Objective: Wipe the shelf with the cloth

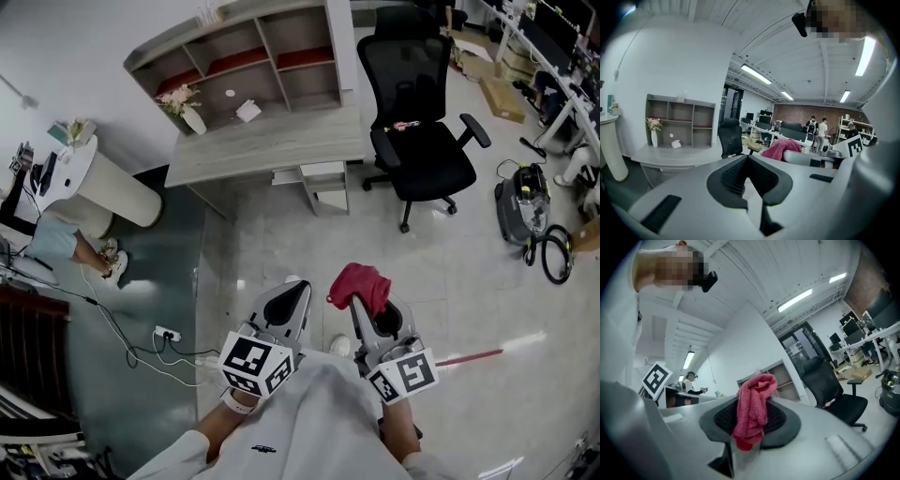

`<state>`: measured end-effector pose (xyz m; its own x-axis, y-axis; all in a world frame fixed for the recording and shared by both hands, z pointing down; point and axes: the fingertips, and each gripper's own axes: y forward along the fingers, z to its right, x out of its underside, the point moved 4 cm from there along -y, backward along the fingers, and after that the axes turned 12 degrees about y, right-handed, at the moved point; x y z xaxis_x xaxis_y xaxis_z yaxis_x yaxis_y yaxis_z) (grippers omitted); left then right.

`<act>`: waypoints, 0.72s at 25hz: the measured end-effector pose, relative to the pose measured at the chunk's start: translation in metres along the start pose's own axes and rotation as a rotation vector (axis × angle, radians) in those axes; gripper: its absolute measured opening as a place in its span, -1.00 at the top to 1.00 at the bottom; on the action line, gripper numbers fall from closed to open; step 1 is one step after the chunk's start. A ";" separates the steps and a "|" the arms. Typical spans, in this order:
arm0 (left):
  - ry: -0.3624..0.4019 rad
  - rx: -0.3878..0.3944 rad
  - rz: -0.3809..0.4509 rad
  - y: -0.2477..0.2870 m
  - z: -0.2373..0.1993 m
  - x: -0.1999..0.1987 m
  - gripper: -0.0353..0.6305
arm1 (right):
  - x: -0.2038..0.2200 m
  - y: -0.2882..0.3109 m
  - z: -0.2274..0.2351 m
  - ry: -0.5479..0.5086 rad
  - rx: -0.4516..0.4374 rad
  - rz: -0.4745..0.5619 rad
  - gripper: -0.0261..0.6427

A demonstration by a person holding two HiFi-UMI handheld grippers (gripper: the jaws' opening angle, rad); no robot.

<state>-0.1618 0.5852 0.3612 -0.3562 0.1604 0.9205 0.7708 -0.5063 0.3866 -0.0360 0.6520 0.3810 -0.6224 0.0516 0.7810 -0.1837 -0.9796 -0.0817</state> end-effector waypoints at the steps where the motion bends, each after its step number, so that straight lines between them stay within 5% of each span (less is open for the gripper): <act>1: 0.002 -0.001 0.001 0.001 -0.001 0.000 0.87 | 0.000 0.002 -0.001 -0.014 -0.013 -0.007 0.61; 11: -0.098 -0.072 0.020 0.009 -0.059 0.015 0.88 | -0.001 0.039 0.021 -0.039 0.052 -0.022 0.61; 18: -0.168 -0.082 0.042 0.028 -0.103 0.015 0.88 | 0.003 0.096 0.015 -0.056 0.017 -0.080 0.61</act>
<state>-0.1996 0.4862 0.3797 -0.2258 0.2733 0.9351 0.7351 -0.5820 0.3476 -0.0445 0.5554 0.3849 -0.5626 0.1198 0.8180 -0.2181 -0.9759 -0.0071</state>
